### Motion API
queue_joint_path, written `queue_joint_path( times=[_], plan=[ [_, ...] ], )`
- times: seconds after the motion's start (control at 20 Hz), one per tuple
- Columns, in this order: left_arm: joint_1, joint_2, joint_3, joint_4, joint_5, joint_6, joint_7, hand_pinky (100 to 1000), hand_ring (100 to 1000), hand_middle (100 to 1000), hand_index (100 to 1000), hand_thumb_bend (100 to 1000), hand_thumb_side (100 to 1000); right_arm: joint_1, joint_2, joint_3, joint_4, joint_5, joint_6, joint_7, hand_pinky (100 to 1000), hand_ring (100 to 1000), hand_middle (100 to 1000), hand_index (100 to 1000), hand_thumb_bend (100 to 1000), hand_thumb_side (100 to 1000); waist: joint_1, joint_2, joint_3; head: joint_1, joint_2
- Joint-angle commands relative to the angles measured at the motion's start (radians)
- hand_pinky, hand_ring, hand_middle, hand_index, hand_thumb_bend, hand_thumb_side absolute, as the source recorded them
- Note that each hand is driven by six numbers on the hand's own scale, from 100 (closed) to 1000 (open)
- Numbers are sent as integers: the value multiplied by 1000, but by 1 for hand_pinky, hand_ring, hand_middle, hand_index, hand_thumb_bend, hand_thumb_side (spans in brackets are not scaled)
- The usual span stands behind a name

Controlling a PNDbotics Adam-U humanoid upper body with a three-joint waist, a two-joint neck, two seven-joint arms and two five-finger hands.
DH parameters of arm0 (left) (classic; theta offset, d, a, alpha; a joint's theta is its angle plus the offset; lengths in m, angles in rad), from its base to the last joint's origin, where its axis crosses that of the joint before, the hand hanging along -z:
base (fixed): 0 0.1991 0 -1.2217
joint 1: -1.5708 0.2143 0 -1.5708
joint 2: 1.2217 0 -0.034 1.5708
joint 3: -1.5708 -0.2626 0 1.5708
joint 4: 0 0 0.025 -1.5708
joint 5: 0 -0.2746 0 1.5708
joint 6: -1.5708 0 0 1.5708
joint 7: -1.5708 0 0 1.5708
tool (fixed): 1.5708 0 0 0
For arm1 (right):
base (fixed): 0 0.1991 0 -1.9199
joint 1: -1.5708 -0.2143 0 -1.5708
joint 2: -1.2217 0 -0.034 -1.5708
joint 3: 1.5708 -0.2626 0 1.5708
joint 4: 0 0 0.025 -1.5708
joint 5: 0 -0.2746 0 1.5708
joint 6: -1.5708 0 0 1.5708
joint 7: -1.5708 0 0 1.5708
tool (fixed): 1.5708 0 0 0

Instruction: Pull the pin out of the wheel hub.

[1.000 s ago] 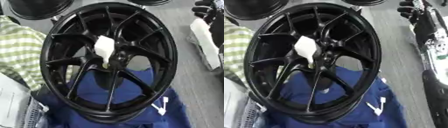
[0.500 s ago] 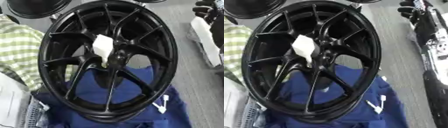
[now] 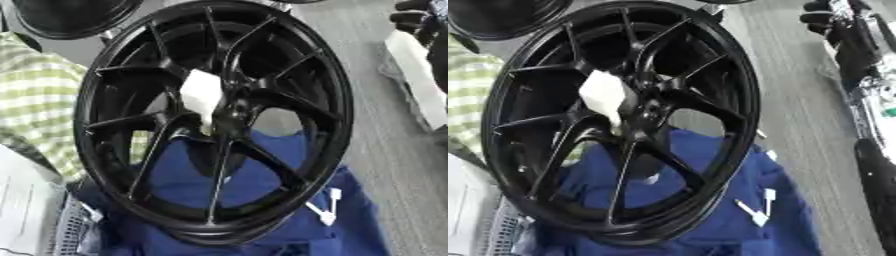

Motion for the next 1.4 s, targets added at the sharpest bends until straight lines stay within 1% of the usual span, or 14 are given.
queue_joint_path(
  times=[0.05,0.15,0.2,0.35,0.6,0.75,0.85,0.95,1.1,1.4],
  plan=[
    [-45,110,-56,-14,-49,8,-47,738,623,615,760,580,501,-3,-47,-2,-7,11,-8,2,878,764,706,784,100,725,-2,-20,3,-12,5],
    [-90,160,-105,1,-80,12,-78,745,632,619,763,582,502,0,-58,-1,-3,12,-10,3,878,764,706,784,100,722,-5,-22,5,-16,5],
    [-112,185,-129,10,-95,9,-93,762,660,633,771,584,505,-1,-63,0,-2,13,-12,5,878,764,706,784,100,717,-5,-22,3,-18,5],
    [-163,260,-204,35,-141,-16,-139,789,701,659,787,573,529,-1,-73,3,1,15,-16,9,877,763,705,783,100,717,-7,-22,1,-22,6],
    [-227,388,-332,73,-208,-86,-218,816,740,692,810,551,561,1,-74,7,7,20,-19,18,877,760,701,782,100,714,-7,-19,-8,-9,1],
    [-272,468,-406,61,-199,-126,-267,815,741,693,810,556,570,-1,-70,10,8,23,-20,24,877,759,700,782,100,715,-8,-19,-14,0,2],
    [-294,520,-419,27,-172,-137,-300,813,739,692,809,561,570,-3,-67,13,8,24,-20,28,877,759,700,782,100,716,-9,-18,-20,9,0],
    [-310,563,-414,-5,-140,-145,-332,808,736,690,807,567,566,-7,-63,17,8,24,-19,33,877,759,699,782,100,715,-10,-18,-27,19,-2],
    [-369,555,-422,-15,-94,-138,-379,802,731,688,806,578,565,-11,-60,21,8,24,-17,40,877,759,699,782,100,719,-8,-21,-35,32,-1],
    [-508,472,-481,-16,-17,-71,-466,805,738,698,811,592,557,-12,-54,27,10,23,-14,48,877,759,699,782,100,723,-4,-30,-46,50,1]
  ],
)
